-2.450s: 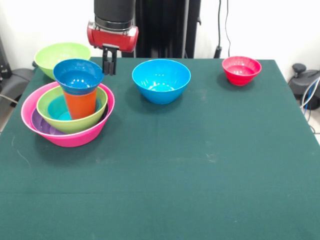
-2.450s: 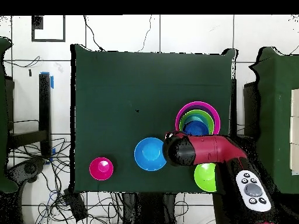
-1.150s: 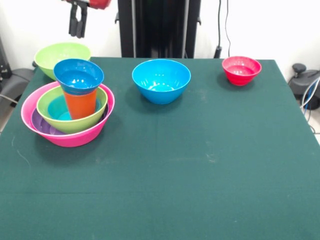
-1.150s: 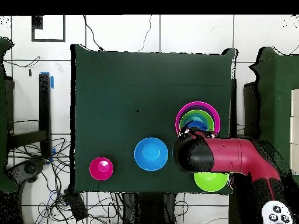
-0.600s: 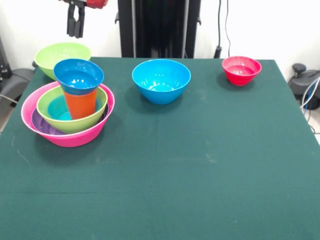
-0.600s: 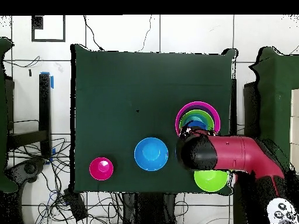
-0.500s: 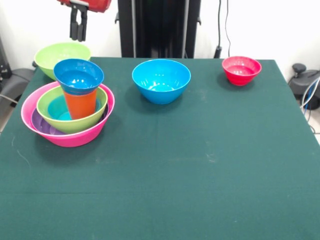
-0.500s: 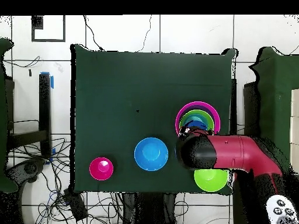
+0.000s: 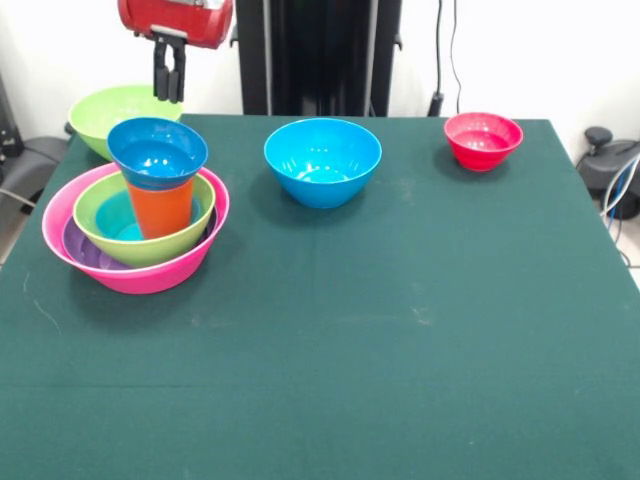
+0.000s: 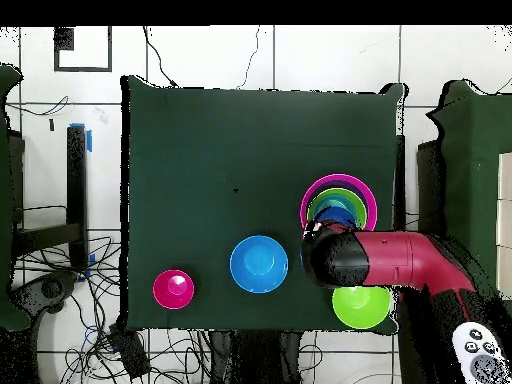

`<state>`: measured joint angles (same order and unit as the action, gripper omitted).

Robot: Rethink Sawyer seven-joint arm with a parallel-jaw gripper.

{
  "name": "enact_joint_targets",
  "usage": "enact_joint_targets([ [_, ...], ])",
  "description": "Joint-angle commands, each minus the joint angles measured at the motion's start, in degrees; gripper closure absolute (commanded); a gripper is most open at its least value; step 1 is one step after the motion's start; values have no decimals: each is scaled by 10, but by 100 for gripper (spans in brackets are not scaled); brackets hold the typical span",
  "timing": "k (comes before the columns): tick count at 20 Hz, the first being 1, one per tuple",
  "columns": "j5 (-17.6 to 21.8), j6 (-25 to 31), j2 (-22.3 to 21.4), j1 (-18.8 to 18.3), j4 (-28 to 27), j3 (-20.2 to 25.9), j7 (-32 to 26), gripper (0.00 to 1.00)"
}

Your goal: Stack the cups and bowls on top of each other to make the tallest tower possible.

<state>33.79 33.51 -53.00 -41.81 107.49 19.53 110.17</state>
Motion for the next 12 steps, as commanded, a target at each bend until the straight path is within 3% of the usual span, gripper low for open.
enact_joint_targets([
  [1,44,4,32,-9,23,43,-103,100],
  [12,40,34,35,-36,13,61,-134,100],
])
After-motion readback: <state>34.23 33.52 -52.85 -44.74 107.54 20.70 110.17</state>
